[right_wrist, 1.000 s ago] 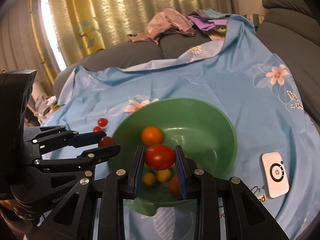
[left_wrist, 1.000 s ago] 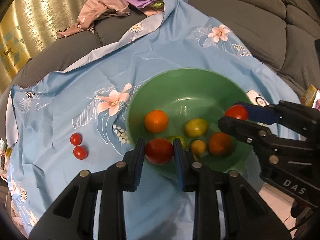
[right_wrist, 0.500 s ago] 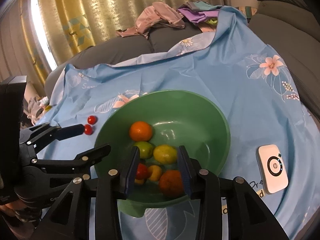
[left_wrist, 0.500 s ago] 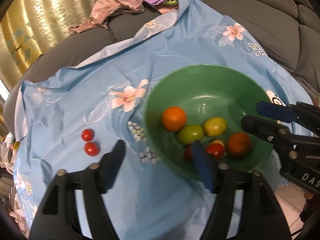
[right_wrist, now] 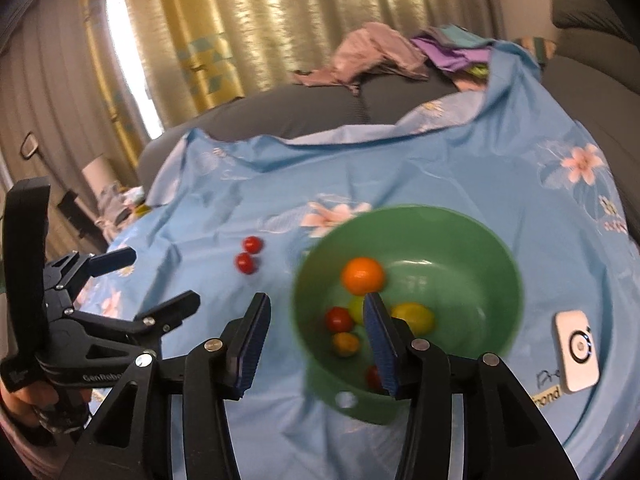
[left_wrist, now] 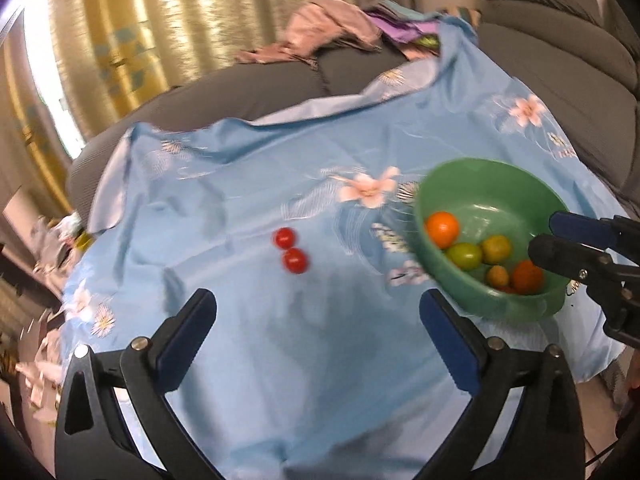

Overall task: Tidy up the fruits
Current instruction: 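Withdraw both tools from the bowl toward the last two tomatoes, then grasp a cherry tomato with the right tool while the left tool grasps the other, then carry both tomatoes over the green bowl and open both tools to drop them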

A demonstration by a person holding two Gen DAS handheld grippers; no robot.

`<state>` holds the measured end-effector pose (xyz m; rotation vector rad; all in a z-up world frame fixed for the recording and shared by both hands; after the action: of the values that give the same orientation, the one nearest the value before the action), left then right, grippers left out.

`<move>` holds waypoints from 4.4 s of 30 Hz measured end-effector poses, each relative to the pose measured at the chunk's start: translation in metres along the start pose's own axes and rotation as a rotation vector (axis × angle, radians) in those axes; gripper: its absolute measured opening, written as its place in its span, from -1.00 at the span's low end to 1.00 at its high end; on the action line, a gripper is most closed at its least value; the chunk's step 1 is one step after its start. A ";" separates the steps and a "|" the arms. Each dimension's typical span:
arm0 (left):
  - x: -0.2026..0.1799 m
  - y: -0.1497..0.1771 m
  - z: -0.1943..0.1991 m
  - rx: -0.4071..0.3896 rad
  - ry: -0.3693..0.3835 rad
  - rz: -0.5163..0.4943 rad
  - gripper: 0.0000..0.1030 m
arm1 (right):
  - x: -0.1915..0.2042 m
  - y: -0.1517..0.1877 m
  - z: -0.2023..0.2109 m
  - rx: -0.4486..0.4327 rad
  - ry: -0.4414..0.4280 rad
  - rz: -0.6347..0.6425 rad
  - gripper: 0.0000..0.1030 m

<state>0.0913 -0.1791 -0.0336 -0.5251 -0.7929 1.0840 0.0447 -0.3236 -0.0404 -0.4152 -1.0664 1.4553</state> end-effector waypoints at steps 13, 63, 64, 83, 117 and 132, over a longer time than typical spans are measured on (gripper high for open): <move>0.081 0.034 0.024 -0.015 -0.121 0.106 0.98 | 0.085 -0.005 -0.018 0.033 -0.105 0.146 -0.04; 0.102 0.037 -0.105 0.152 0.064 0.185 0.98 | 0.050 0.004 -0.231 0.341 -0.034 0.066 -0.04; 0.100 0.035 -0.108 0.151 0.066 0.179 0.98 | 0.049 0.005 -0.234 0.348 -0.035 0.064 -0.05; 0.074 0.017 -0.133 0.150 0.082 0.122 0.98 | 0.012 -0.005 -0.233 0.317 0.007 0.016 -0.40; 0.001 -0.014 -0.221 0.272 0.100 0.131 -0.44 | 0.007 -0.055 -0.164 0.006 -0.115 -0.102 -0.40; -0.002 -0.041 -0.109 0.112 0.128 0.056 -0.44 | 0.010 -0.056 -0.101 -0.040 -0.069 -0.074 -0.40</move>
<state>0.1999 -0.1966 -0.0722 -0.5190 -0.6056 1.1278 0.1541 -0.2863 -0.0449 -0.3527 -1.1559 1.3924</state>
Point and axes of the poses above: each gripper's, at about its wrist camera, not at the fingertips, and z roughly against the way its jaws point, x to its left, y to its underside, the point moved 10 cm from there along -z, roughly the way its jaws point, and after that the axes turned 13 degrees about -y, right-handed, at the moved point
